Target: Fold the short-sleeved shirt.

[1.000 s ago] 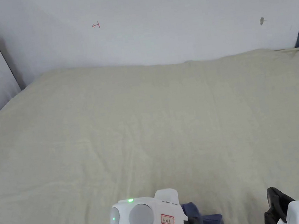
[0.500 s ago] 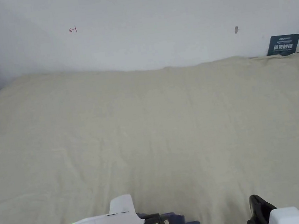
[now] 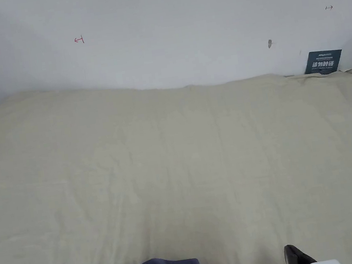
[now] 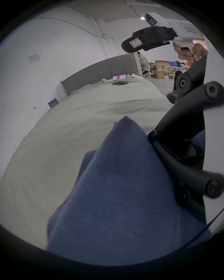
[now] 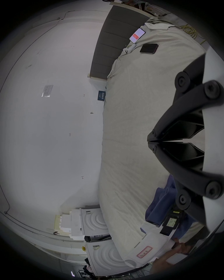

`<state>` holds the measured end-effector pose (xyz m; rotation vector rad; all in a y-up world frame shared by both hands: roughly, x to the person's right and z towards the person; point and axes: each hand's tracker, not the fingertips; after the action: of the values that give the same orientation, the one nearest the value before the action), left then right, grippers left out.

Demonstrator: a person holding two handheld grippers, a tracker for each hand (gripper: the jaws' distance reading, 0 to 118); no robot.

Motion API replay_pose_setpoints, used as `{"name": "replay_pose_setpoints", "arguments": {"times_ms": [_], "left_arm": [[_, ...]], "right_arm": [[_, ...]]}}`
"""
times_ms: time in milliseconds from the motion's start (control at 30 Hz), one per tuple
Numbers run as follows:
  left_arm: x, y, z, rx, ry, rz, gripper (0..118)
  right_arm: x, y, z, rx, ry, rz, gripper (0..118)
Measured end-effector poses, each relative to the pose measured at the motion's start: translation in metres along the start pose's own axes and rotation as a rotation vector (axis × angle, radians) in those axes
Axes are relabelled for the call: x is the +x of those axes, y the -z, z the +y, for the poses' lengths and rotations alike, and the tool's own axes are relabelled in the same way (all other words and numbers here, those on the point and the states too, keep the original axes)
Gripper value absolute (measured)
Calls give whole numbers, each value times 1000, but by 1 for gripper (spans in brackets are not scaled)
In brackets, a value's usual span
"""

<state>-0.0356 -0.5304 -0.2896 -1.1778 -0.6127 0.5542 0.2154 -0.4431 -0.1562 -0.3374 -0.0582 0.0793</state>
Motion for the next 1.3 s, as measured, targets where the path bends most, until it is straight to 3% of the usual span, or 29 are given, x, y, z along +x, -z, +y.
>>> {"name": "replay_pose_setpoints", "arguments": {"times_ms": [200,300,533,667,800,1000,1100,1133,1200,1300], "left_arm": [[-1,-85,0,186,61,-65,0],[-11,-133,-7,304,112,-4,0],[-47,-201,-34,424,75,105,0],[-63,-212,-51,433,55,137,0],[-74,-210,-60,432,23,115,0],[-84,-191,-41,390,36,69,5],[-93,-173,-22,321,44,15,16],[-96,-165,-14,293,43,-2,24],[-104,-151,-2,229,49,-23,53],[-104,-134,11,149,87,-45,67]], "right_arm": [[-24,2,-1,-19,-7,76,0],[-49,9,-4,-44,-6,163,0],[-110,40,-27,-183,-14,331,0],[-132,69,-54,-325,-57,310,0],[-130,79,-65,-315,11,301,0],[-123,79,-64,-334,34,314,0],[-123,79,-64,-336,43,319,0],[-122,79,-64,-336,43,320,0],[-123,77,-63,-335,38,323,0],[-122,78,-63,-338,39,327,0]]}}
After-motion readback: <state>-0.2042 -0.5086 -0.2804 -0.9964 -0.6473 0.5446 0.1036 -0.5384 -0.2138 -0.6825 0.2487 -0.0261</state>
